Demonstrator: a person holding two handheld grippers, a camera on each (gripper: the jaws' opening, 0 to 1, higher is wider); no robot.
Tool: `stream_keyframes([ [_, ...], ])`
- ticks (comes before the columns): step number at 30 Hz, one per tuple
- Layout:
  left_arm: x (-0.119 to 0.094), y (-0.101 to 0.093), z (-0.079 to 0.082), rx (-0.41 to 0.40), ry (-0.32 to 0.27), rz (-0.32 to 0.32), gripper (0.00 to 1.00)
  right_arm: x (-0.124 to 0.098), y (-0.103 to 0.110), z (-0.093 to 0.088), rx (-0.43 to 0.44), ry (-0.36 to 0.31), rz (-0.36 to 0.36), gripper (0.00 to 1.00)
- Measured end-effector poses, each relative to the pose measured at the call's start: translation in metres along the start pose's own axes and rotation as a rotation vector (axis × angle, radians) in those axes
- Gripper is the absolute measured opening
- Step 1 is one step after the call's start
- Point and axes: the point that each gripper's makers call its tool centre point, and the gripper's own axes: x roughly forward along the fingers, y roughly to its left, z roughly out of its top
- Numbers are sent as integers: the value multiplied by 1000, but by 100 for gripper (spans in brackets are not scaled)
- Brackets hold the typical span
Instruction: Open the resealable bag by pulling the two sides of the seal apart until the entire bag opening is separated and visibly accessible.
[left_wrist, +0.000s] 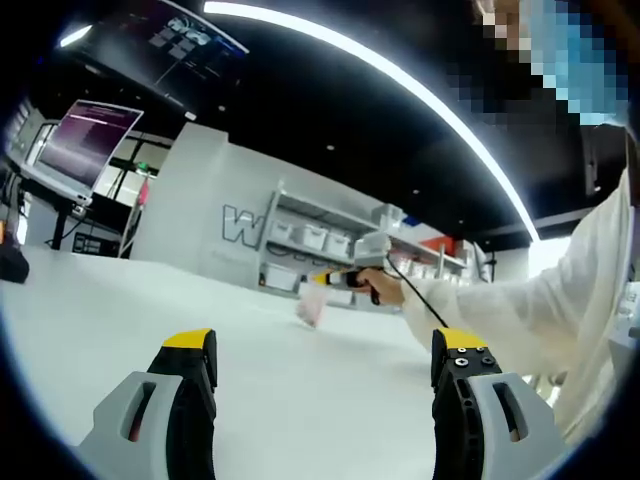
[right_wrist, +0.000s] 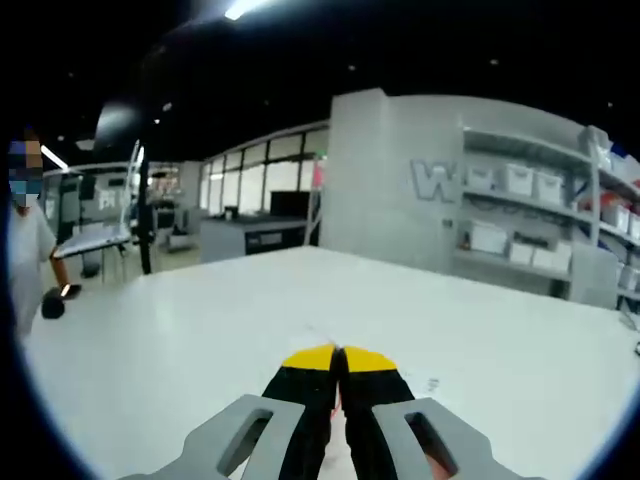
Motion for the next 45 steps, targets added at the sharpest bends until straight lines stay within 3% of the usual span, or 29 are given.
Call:
stream_keyframes([
  [6, -1, 0, -1, 4, 5, 2, 88, 19, -13, -2, -77, 35, -64, 0],
  [9, -1, 0, -1, 9, 7, 1, 88, 26, -13, -5, -151, 52, -72, 0],
  [17, 0, 1, -2, 9, 7, 4, 88, 32, -6, -17, -202, 56, -70, 0],
  [29, 1, 0, -5, 6, 13, 3, 88, 42, 7, -28, -192, 66, -36, 0],
  [45, -1, 1, -5, 6, 16, 8, 88, 53, 44, -69, -176, 137, 39, 0],
])
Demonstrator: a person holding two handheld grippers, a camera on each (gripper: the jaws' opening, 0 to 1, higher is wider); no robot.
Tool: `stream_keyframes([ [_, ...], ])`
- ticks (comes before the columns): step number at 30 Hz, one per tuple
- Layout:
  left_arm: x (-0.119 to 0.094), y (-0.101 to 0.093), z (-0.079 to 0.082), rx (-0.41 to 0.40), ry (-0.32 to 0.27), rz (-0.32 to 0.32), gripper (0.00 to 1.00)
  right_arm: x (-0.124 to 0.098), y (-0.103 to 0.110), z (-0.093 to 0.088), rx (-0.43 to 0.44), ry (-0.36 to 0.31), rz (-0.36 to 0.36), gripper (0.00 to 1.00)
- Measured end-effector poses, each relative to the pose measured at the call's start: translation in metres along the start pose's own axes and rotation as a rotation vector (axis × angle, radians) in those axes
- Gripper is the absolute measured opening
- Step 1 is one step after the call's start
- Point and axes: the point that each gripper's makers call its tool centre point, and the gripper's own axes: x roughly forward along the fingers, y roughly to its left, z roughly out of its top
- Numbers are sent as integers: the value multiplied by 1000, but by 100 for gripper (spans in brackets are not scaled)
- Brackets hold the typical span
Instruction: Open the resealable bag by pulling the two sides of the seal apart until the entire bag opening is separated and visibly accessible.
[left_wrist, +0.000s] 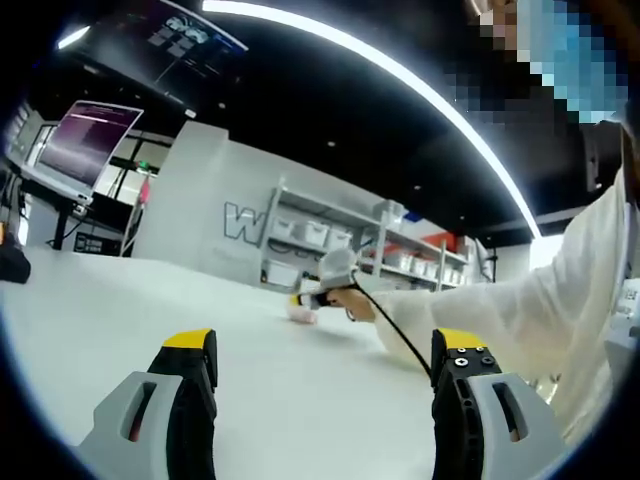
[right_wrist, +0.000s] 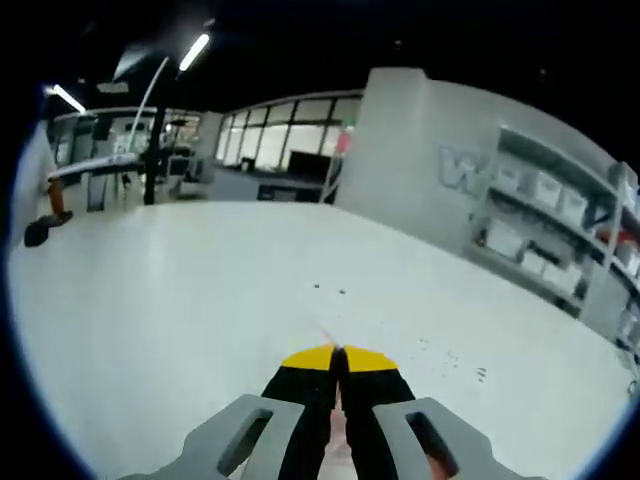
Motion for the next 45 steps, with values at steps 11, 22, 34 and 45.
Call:
stream_keyframes([
  [11, 0, -1, 0, 2, 1, 1, 87, 0, 8, -9, 0, 23, 27, 0],
  [22, 0, -3, 2, 4, -3, -7, 87, -4, 20, -1, 7, 1, 87, 16],
  [34, -2, -2, 4, 11, -7, -5, 87, -15, 0, 21, 31, -164, -5, 46],
  [45, -2, -2, 3, 15, -4, -6, 87, -15, -1, 21, 63, -166, -3, 59],
])
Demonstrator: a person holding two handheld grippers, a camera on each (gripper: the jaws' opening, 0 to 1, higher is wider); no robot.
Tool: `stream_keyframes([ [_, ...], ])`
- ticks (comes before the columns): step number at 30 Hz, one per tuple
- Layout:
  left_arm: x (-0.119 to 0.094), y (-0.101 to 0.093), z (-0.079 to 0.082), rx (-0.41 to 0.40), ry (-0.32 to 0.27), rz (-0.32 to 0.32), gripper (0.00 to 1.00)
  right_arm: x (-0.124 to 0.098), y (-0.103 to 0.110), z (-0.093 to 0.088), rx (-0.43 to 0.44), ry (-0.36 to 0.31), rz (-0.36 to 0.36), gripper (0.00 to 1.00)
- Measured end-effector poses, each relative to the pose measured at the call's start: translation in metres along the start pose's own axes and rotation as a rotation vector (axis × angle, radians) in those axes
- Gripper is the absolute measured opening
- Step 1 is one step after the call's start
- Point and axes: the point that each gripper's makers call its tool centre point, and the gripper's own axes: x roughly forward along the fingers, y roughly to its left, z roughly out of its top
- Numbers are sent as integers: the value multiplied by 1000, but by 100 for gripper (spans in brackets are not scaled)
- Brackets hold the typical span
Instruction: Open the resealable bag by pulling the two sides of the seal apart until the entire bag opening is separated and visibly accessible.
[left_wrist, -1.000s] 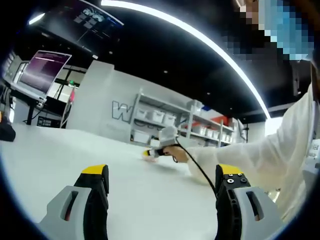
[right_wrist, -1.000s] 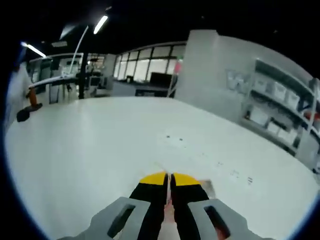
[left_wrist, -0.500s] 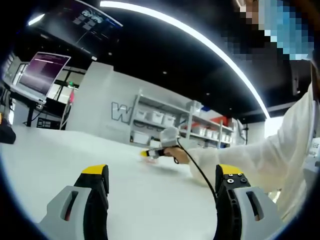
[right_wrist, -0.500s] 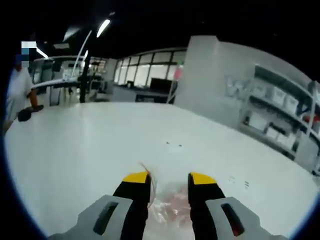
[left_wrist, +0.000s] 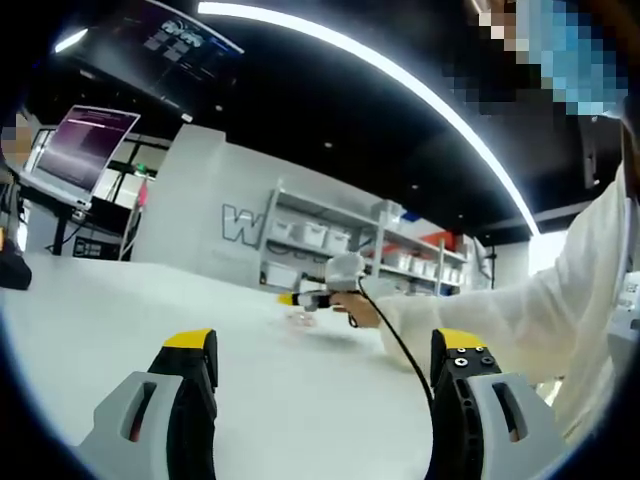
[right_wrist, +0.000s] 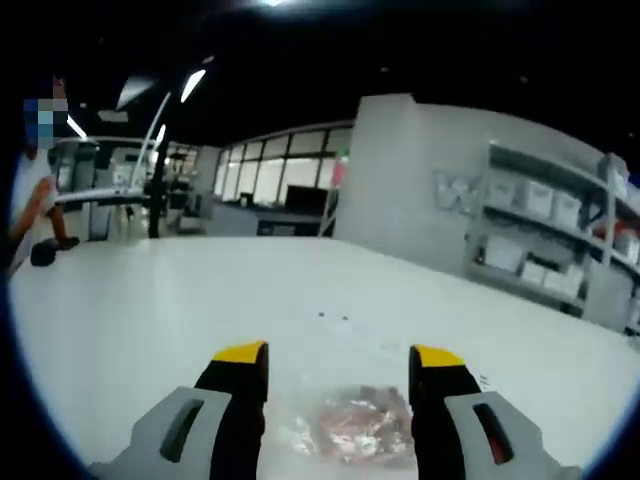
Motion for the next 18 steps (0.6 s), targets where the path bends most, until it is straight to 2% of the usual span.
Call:
stream_keyframes([
  [8, 0, 1, -1, 1, 4, 2, 87, -1, -4, 2, -14, -21, -19, 66],
  [13, -1, 0, -2, 0, 5, 1, 87, -9, -3, 7, -23, -43, -13, 79],
  [16, -1, 1, -2, -5, 2, 5, 87, -14, -3, 15, -31, -81, -3, 95],
  [18, 0, 0, -2, -6, 1, 4, 87, -20, -2, 19, -33, -105, -3, 97],
])
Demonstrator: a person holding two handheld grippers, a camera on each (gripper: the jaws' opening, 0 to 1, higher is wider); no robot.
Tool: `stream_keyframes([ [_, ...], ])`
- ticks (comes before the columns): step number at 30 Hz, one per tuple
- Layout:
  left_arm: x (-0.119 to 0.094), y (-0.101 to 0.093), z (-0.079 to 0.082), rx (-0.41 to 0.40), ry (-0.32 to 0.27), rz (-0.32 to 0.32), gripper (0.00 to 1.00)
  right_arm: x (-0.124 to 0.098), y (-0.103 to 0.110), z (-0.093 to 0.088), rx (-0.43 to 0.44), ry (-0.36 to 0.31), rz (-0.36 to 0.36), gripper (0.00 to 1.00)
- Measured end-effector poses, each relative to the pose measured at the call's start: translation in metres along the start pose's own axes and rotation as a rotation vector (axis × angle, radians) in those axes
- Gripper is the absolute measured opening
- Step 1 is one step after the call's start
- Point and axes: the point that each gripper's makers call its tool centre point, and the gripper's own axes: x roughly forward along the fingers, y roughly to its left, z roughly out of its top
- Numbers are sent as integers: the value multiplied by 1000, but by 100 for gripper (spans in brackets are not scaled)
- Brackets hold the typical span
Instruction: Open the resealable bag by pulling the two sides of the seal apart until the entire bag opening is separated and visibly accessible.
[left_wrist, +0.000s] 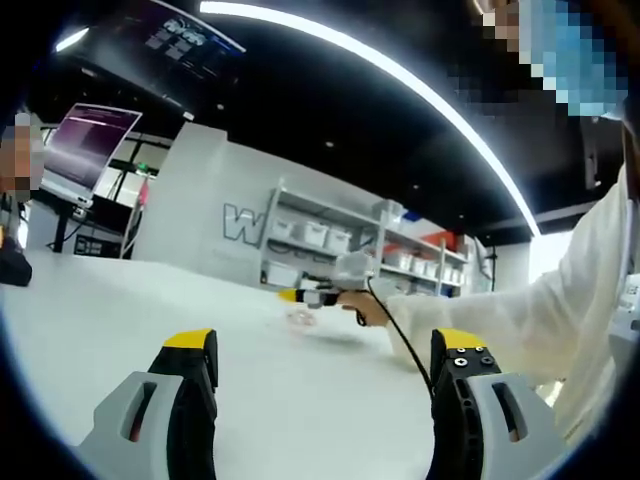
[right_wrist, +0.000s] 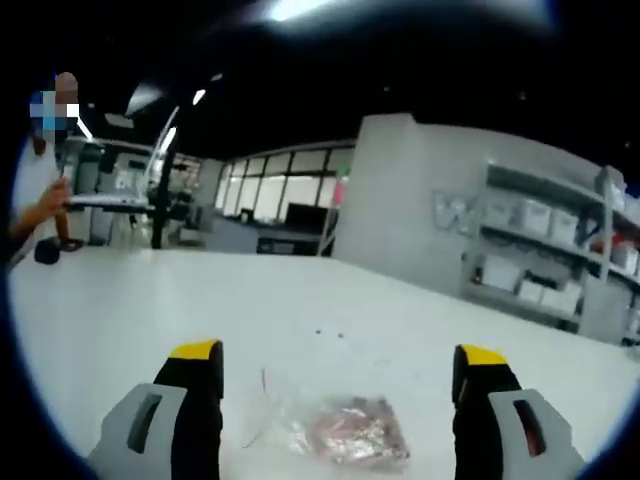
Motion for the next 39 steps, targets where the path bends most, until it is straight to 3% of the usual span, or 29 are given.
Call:
stream_keyframes([
  [11, 0, -7, 0, 3, 0, -12, 87, -23, 16, 11, -6, -39, 57, 99],
  [17, 1, -10, 0, 3, 2, -19, 87, -42, 25, 8, -40, -20, 79, 99],
  [28, 2, -13, 0, 1, 2, -30, 87, -71, 20, 14, -66, -41, 84, 99],
  [39, 5, -15, 0, 2, -1, -37, 88, -98, 32, 14, -97, -50, 127, 99],
])
